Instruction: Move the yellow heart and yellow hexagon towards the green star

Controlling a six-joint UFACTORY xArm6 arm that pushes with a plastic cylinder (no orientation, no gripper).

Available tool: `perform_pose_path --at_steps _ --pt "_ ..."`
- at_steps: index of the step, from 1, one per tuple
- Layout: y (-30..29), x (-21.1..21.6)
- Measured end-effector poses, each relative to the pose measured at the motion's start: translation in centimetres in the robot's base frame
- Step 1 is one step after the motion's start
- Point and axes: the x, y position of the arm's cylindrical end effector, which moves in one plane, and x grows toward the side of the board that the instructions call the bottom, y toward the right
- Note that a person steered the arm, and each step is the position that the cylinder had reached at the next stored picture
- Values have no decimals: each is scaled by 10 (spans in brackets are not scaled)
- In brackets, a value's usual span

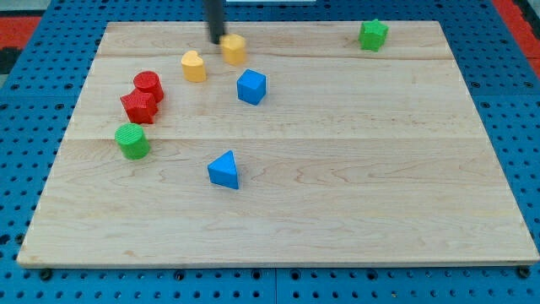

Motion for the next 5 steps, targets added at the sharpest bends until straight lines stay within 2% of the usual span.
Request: perform_pose_path --at_steps 1,2,3,4,5 --pt "-23 3" --pt "-95 10" --pt "-141 33" --pt "-99 63" --pt "-20 63"
